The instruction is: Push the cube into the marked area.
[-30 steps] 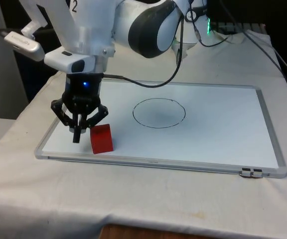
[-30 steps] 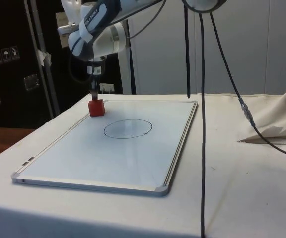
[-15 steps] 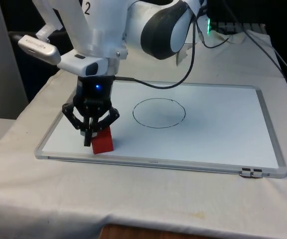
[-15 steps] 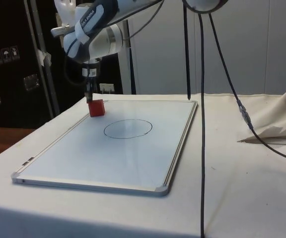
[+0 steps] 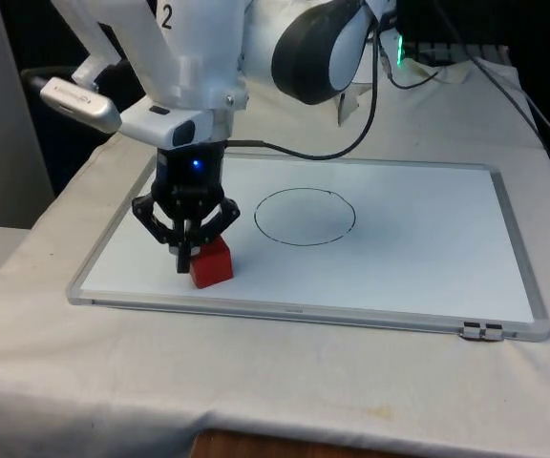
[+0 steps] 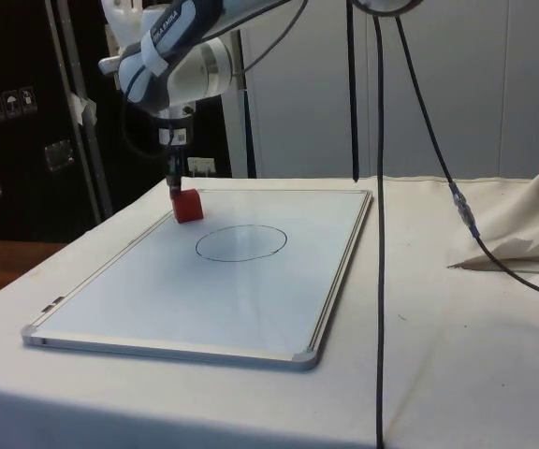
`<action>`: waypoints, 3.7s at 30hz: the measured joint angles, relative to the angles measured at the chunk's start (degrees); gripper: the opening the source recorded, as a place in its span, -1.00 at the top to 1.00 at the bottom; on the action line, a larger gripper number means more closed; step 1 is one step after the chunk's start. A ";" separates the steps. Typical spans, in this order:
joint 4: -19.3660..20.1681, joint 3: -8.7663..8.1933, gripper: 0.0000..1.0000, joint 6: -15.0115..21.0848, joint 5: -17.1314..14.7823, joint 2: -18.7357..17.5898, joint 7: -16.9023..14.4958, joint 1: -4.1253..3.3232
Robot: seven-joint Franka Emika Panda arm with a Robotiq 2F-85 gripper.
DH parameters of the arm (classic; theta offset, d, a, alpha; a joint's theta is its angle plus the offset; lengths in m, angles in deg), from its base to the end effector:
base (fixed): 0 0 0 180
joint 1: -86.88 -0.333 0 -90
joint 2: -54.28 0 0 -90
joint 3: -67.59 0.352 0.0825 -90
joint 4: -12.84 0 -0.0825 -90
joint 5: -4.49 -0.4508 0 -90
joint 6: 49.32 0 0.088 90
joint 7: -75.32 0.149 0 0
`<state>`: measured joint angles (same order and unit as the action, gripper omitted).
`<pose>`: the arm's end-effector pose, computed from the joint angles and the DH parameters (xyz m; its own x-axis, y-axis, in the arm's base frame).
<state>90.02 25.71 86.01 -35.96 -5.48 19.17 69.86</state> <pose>0.8213 -0.1982 0.1545 0.8957 0.4297 0.1144 0.3989 -0.8901 0.2203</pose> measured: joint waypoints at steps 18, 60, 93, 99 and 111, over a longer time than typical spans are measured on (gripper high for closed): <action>0.69 0.46 0.99 -6.25 -0.11 1.83 -2.69 -0.52; 5.73 0.29 0.99 -26.18 -2.18 6.93 -11.17 0.29; 5.27 -1.15 0.99 -41.02 -7.05 7.51 -15.36 0.74; 4.58 -2.92 0.99 -42.11 -6.93 7.96 -14.84 0.74; 4.35 -5.10 0.99 -41.42 -6.47 7.85 -14.32 0.69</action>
<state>94.38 20.61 44.59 -42.44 2.37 4.84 70.55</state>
